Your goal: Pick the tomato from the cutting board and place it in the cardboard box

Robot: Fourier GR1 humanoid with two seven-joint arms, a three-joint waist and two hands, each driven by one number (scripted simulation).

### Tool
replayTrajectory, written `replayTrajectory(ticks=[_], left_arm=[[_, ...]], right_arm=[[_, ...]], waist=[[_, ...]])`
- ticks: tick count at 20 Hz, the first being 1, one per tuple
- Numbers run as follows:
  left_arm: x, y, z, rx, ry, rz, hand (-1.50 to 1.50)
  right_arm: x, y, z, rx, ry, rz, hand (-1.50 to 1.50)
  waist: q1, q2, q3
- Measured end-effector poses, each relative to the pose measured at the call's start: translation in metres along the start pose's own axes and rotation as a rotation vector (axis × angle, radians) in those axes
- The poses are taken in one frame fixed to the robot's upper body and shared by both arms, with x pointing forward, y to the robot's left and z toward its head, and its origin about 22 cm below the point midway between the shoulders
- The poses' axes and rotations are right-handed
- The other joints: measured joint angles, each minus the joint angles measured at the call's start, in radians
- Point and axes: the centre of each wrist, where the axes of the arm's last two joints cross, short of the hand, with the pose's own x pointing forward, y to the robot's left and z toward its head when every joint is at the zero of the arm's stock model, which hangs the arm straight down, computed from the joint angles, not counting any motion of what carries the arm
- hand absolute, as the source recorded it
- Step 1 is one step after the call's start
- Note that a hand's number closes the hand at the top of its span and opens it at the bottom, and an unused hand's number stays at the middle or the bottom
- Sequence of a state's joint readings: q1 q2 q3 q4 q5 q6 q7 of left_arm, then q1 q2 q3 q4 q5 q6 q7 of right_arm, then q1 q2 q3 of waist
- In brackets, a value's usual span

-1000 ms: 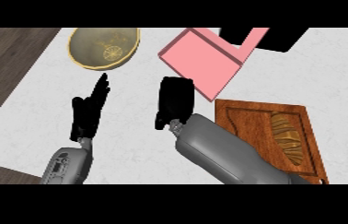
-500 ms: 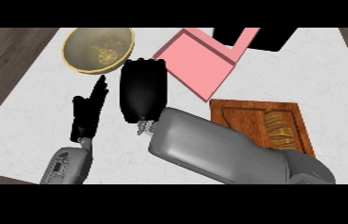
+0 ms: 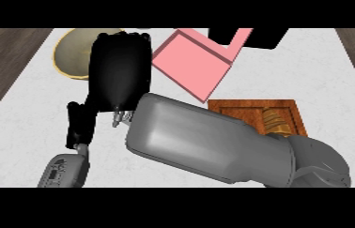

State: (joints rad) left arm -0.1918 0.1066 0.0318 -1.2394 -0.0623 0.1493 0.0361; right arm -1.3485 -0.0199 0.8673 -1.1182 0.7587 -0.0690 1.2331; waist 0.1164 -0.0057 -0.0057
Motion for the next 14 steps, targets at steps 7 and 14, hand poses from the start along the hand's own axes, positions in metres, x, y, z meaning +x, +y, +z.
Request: replayTrajectory(ticks=[7,14], left_arm=[[-0.001,0.004,0.003,0.036,0.001,0.011,0.00],[-0.001,0.012,0.008,0.049,-0.002,0.019,0.00]], right_arm=[[0.003,-0.010,-0.021,-0.050,0.035,-0.009,1.50],[-0.017,0.012,-0.052,-0.042,0.115,-0.047,1.50]], waist=[[-0.034,0.007,0.002],[-0.045,0.016,0.003]])
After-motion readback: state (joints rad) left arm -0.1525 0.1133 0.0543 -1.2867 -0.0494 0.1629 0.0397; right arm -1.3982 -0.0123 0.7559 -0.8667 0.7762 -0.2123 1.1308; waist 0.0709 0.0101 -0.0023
